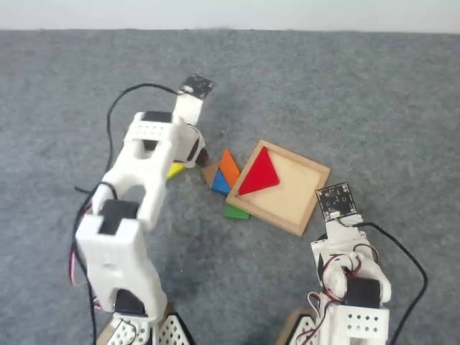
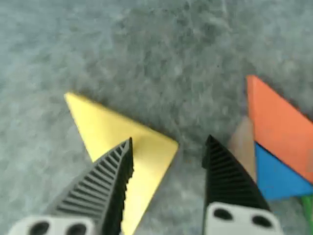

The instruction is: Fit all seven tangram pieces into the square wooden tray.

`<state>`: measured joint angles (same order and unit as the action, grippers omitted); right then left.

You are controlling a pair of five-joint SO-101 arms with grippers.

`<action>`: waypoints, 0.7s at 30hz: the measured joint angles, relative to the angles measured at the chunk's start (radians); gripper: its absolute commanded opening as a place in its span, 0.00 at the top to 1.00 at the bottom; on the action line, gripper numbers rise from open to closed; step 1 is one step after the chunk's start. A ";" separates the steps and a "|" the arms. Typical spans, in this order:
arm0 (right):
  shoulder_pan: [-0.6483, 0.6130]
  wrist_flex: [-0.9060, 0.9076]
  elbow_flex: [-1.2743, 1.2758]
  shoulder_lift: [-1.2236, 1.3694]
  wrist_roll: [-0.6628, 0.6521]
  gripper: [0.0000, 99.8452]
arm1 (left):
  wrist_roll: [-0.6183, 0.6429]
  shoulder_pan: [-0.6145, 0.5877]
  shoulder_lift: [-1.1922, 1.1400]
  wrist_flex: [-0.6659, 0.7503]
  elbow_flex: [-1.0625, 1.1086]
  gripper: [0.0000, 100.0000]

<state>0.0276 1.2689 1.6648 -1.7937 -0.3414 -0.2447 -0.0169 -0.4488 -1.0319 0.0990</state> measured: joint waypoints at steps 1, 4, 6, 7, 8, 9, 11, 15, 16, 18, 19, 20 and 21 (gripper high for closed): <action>0.000 0.000 0.000 0.000 0.000 0.99 | 0.000 -0.015 -0.028 -0.003 -0.035 0.78; 0.003 0.000 0.000 0.000 0.000 0.99 | -0.023 -0.044 -0.083 -0.051 -0.112 0.78; 0.003 0.000 0.000 0.000 0.000 0.99 | -0.054 -0.052 -0.095 -0.097 -0.140 0.78; 0.002 0.000 0.000 0.000 0.000 0.99 | -0.071 -0.055 -0.097 -0.120 -0.147 0.78; 0.000 0.000 0.000 0.000 0.000 0.99 | -0.087 -0.060 -0.097 -0.141 -0.150 0.78; 0.000 0.000 0.000 0.000 0.000 0.99 | -0.101 -0.063 -0.097 -0.163 -0.153 0.78; 0.003 0.000 0.000 0.000 0.000 0.99 | -0.121 -0.078 -0.097 -0.187 -0.153 0.78; 0.002 0.000 0.000 0.000 0.000 0.99 | -0.144 -0.137 -0.097 -0.204 -0.153 0.78; 0.000 0.000 0.000 0.000 0.000 0.99 | -0.161 -0.155 -0.098 -0.206 -0.143 0.78; 0.000 0.000 0.000 0.000 0.000 0.99 | -0.187 -0.186 -0.104 -0.213 -0.138 0.78; 0.000 0.000 0.000 0.000 0.000 0.99 | -0.201 -0.193 -0.104 -0.213 -0.130 0.78; 0.000 0.000 0.000 -0.002 0.000 0.99 | -0.213 -0.199 -0.104 -0.213 -0.126 0.78; 0.000 0.000 0.000 -0.003 0.000 0.99 | -0.226 -0.203 -0.103 -0.213 -0.123 0.78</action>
<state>0.0276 1.2689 1.6648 -1.7967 -0.3414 -0.4703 -0.2194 -0.5516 -1.2451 -0.0238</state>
